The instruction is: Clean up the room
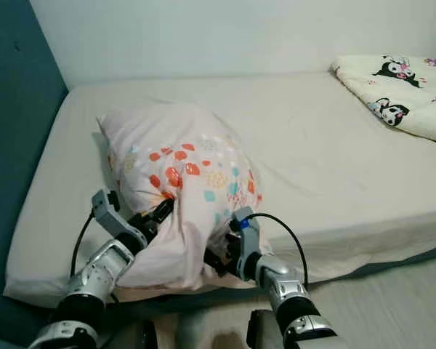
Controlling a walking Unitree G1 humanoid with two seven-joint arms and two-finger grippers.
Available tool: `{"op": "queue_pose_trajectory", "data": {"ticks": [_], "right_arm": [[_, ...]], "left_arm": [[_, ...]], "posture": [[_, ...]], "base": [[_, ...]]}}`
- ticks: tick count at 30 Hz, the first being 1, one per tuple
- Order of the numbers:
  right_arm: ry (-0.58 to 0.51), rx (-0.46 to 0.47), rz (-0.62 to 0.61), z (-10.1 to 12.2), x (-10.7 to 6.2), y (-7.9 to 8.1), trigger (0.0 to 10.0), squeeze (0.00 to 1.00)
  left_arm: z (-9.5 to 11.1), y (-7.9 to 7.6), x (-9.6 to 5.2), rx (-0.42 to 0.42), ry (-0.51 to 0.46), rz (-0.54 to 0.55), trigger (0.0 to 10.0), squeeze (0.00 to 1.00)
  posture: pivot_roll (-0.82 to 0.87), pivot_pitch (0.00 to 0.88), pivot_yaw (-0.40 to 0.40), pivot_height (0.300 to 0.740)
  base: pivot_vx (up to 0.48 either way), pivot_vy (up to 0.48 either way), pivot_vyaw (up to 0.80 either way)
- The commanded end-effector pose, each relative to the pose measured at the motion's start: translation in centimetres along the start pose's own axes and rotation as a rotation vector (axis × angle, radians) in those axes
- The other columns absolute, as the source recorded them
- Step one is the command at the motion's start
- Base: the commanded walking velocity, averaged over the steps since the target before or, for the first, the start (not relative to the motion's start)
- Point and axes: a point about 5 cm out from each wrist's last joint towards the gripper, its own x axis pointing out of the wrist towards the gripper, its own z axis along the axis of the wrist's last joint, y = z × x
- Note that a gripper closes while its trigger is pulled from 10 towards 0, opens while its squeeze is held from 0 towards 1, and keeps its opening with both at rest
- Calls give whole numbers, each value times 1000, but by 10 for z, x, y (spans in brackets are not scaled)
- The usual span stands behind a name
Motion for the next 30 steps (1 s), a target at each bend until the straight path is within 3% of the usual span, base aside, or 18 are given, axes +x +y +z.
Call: {"op": "queue_pose_trajectory", "data": {"ticks": [1,2,3,4,6,7,10,13,14,20,26,29,30], "right_arm": [[87,1,104,-19,9,21,10000,1000],[87,1,104,-19,9,21,10000,1000],[100,-1,86,-22,7,19,10000,1000],[111,-3,66,-25,4,16,10000,1000],[117,-6,54,-27,2,15,10000,1000],[119,-3,34,-28,0,12,10000,1000],[119,0,21,-29,-2,11,10000,1000],[120,9,-9,-31,-6,6,10000,1000],[128,10,-20,-34,-9,5,10000,1000],[139,5,-25,-37,-11,5,10000,1000],[152,-3,-42,-39,-12,4,10000,1000],[152,-4,-47,-38,-12,4,10000,1000],[150,-5,-61,-37,-13,2,10000,1000]], "left_arm": [[4,-18,8,-52,7,-122,10000,0],[4,-18,8,-52,7,-122,10000,0],[2,-25,8,-74,37,-199,10000,0],[-4,-33,5,-84,85,-282,10000,671],[-8,-37,3,-90,119,-333,10000,671],[-16,-44,0,-94,168,-390,10000,1000],[-22,-48,-3,-102,201,-429,10000,1000],[-37,-60,-11,-106,269,-512,10000,1000],[-47,-71,-16,-111,310,-571,10000,1000],[-53,-81,-19,-72,339,-610,10000,1000],[-67,-84,-12,222,379,-502,10000,1000],[-69,-85,-11,277,380,-482,10000,996],[-72,-83,-6,379,400,-419,10000,749]], "posture": [[66,128,-75,586],[66,128,-75,586],[66,129,-75,586],[65,129,-73,586],[65,130,-73,586],[63,130,-72,586],[62,130,-71,586],[58,132,-67,586],[58,135,-67,586],[59,135,-67,586],[62,133,-67,586],[62,134,-67,586],[64,133,-66,586]], "base": [[0,0,0],[0,0,0],[0,0,0],[0,0,0],[0,0,0],[0,0,0],[0,0,0],[0,0,0],[0,0,0],[0,0,0],[0,0,0],[0,0,0],[0,0,0]]}}
